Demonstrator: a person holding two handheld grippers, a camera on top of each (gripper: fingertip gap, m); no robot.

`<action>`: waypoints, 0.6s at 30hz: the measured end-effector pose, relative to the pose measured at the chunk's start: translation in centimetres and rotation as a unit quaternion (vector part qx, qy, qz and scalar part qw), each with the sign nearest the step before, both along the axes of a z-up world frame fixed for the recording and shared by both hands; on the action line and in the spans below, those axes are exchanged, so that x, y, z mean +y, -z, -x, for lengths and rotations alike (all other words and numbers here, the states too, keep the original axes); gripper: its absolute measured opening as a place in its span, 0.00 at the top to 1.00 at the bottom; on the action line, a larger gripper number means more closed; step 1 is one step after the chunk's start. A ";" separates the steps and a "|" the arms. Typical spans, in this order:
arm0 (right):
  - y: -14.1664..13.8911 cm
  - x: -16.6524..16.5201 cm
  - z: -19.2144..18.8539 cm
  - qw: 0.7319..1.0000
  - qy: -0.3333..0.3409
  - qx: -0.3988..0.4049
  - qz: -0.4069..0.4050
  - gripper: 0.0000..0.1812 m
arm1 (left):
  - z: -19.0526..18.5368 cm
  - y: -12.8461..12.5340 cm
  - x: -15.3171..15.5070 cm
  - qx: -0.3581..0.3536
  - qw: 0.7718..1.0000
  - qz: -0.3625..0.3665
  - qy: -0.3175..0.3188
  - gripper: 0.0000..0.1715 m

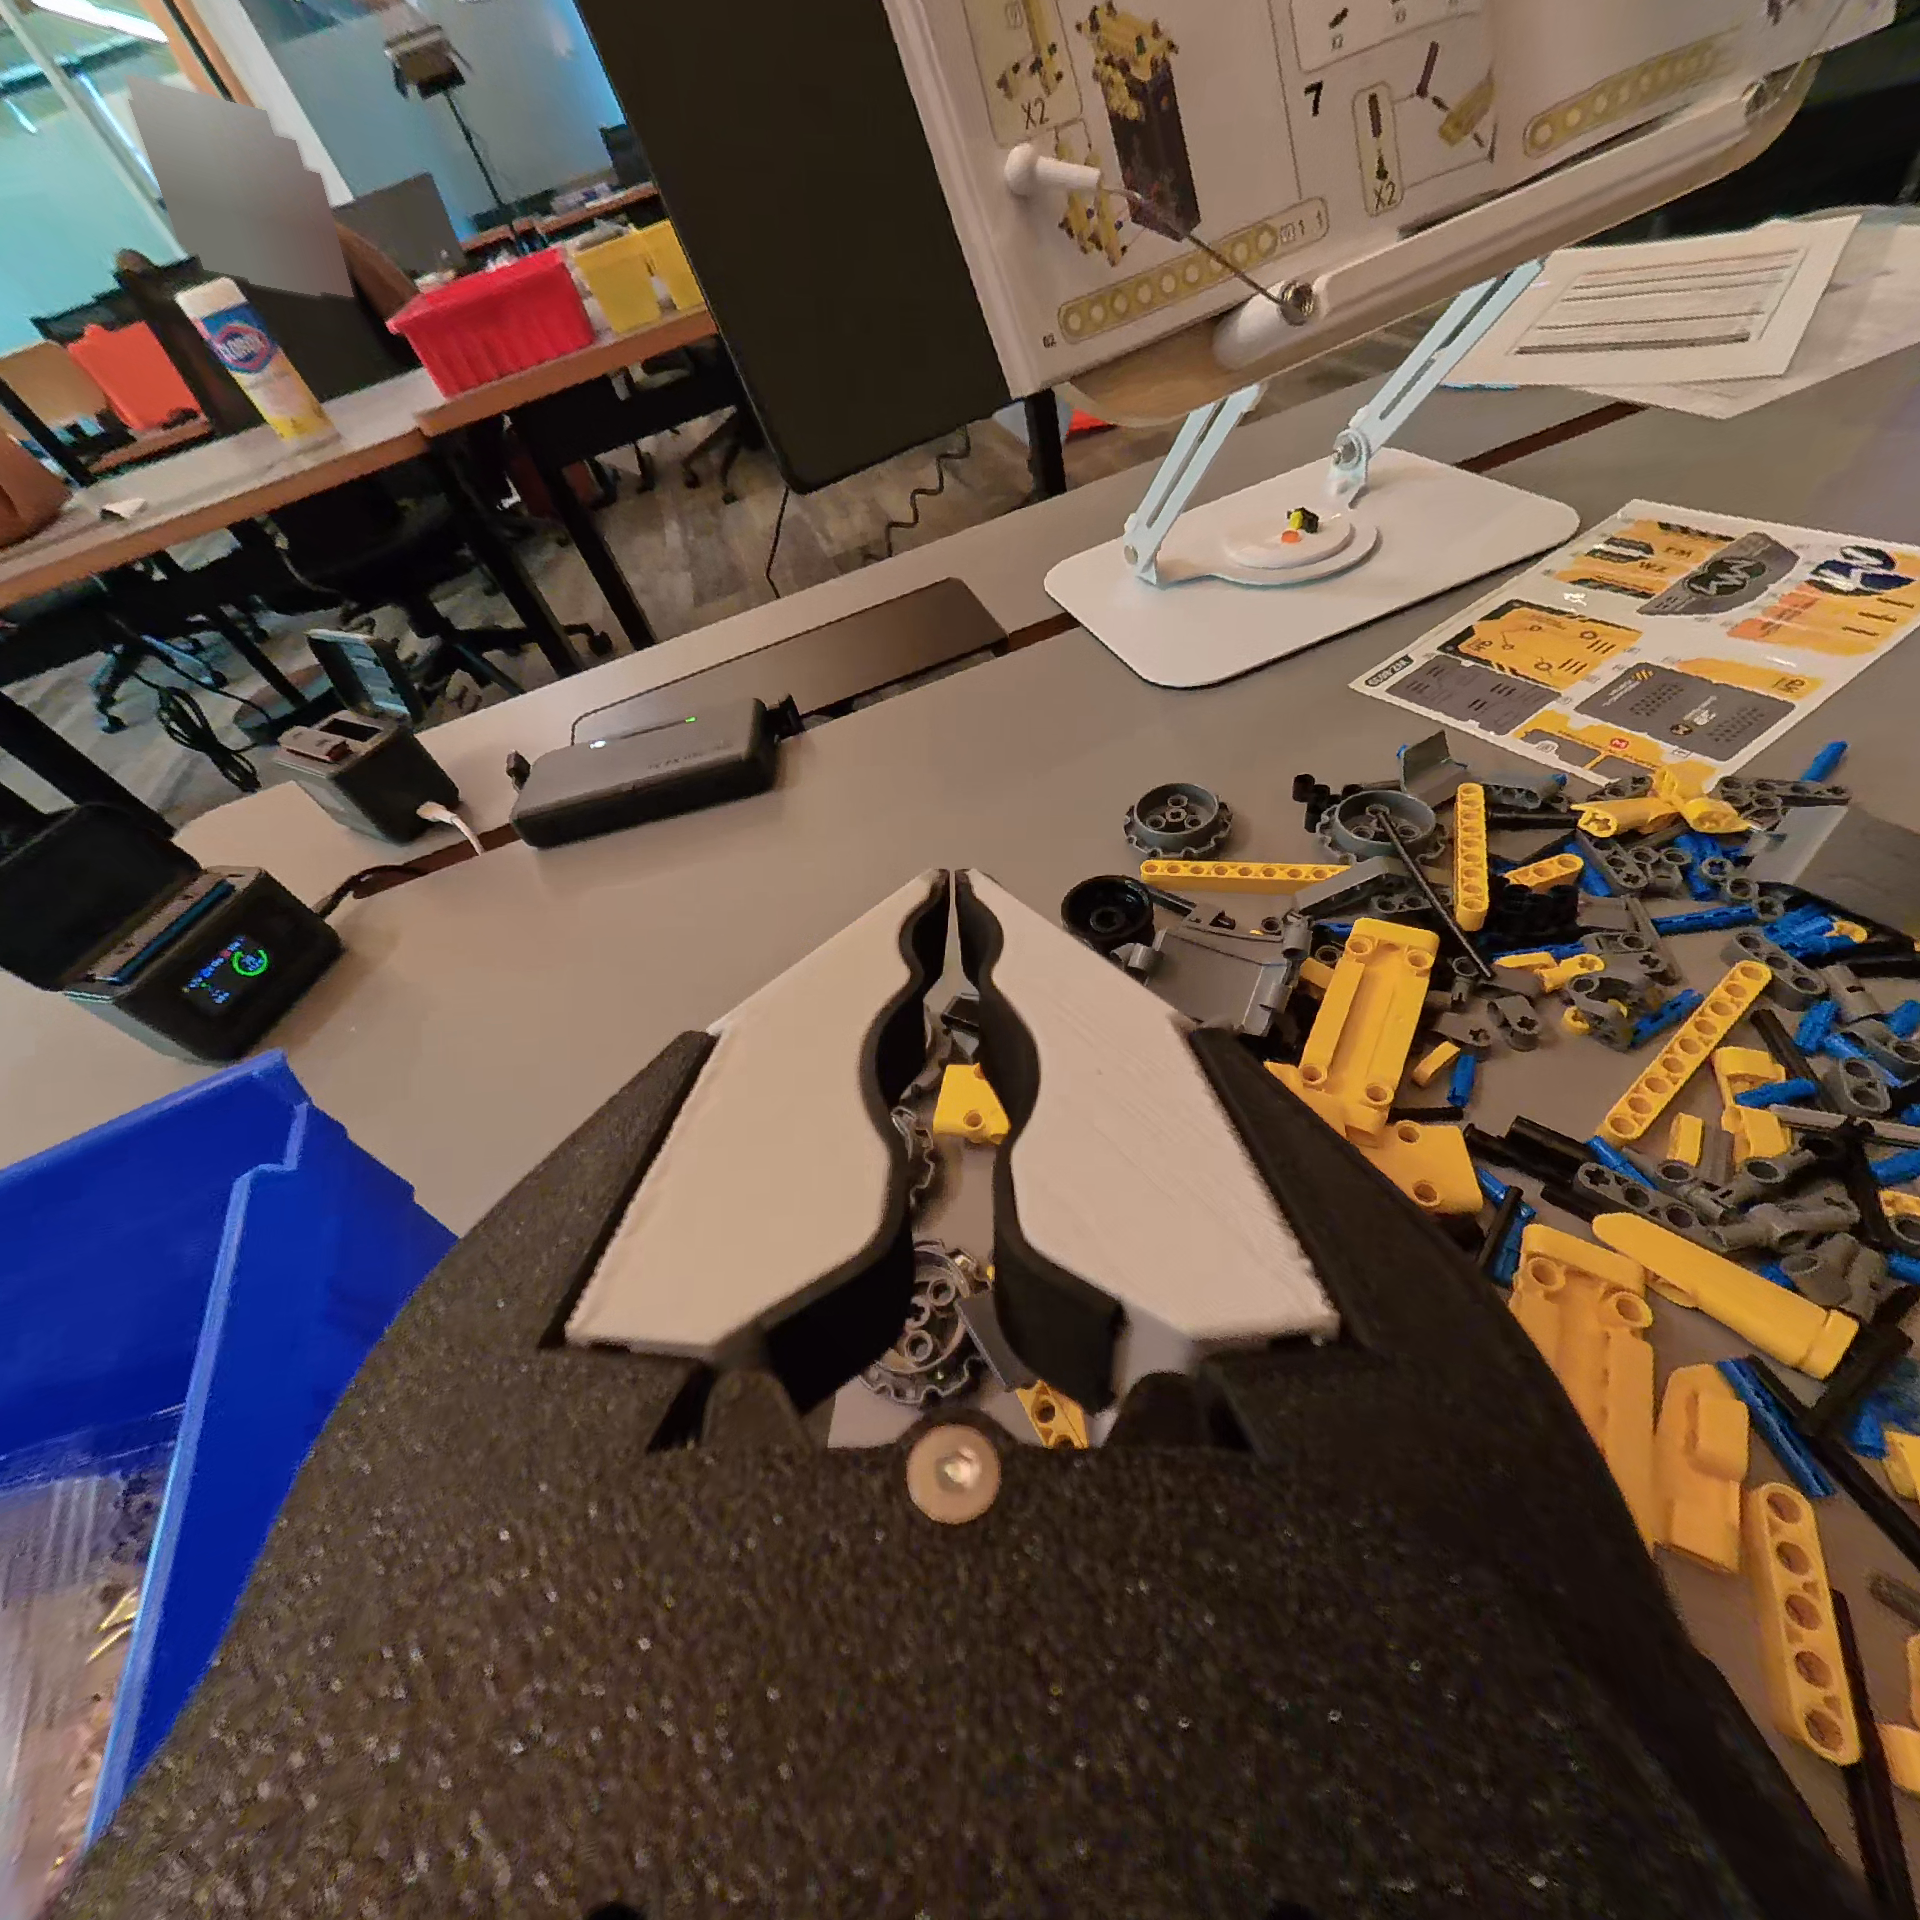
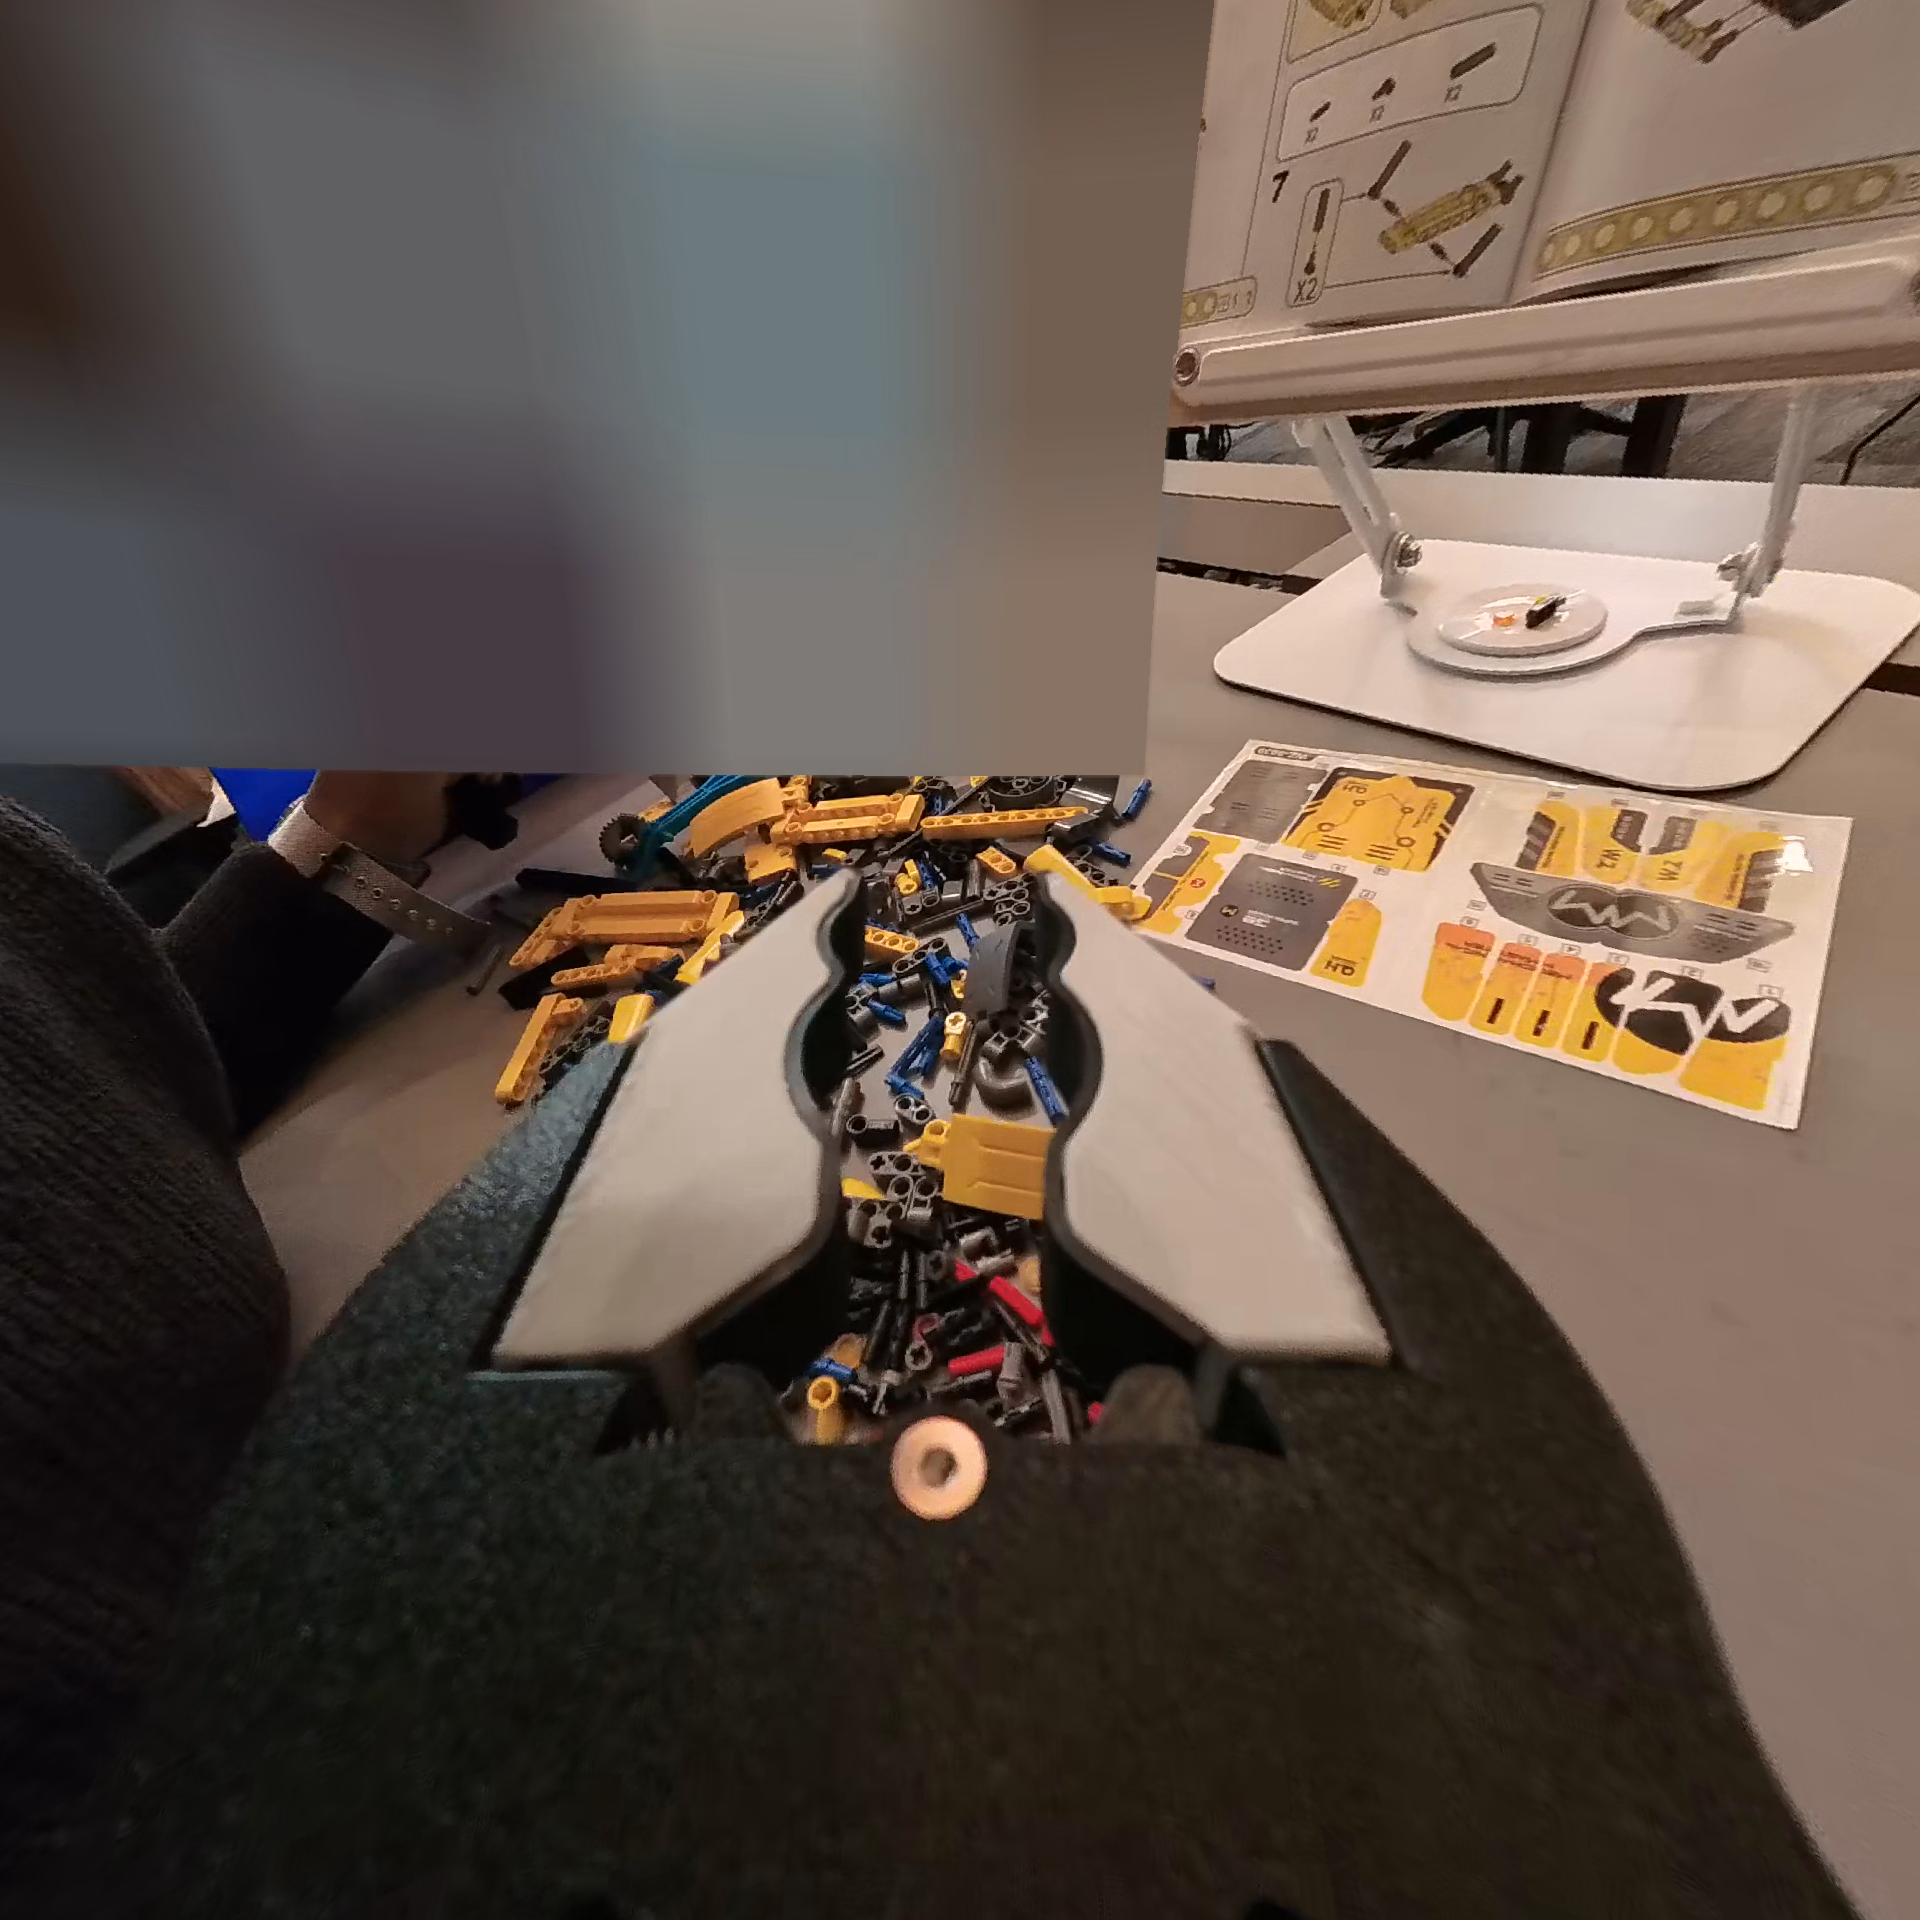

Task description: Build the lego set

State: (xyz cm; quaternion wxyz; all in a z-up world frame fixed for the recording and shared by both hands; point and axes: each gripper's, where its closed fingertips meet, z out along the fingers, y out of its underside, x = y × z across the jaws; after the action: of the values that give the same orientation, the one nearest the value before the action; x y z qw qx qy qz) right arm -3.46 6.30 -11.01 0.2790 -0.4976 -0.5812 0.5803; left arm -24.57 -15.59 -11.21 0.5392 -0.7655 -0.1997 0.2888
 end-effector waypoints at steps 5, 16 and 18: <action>0.2 0.1 0.0 1.000 0.004 -0.002 -0.008 0.82 | 0.0 -0.4 -0.1 0.007 1.000 -0.008 0.000 1.00; 0.1 -0.1 0.0 1.000 -0.001 0.000 -0.009 0.82 | -0.1 -0.2 0.1 0.015 1.000 0.005 0.000 1.00; 0.1 -0.2 0.0 1.000 -0.001 0.000 -0.009 0.83 | -0.1 -0.2 0.1 0.015 1.000 0.005 0.000 1.00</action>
State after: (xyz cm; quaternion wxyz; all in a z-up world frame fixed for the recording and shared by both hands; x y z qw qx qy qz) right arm -3.45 6.14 -11.12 0.2826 -0.4947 -0.5867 0.5755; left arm -24.44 -15.49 -11.04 0.5387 -0.7634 -0.1901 0.3015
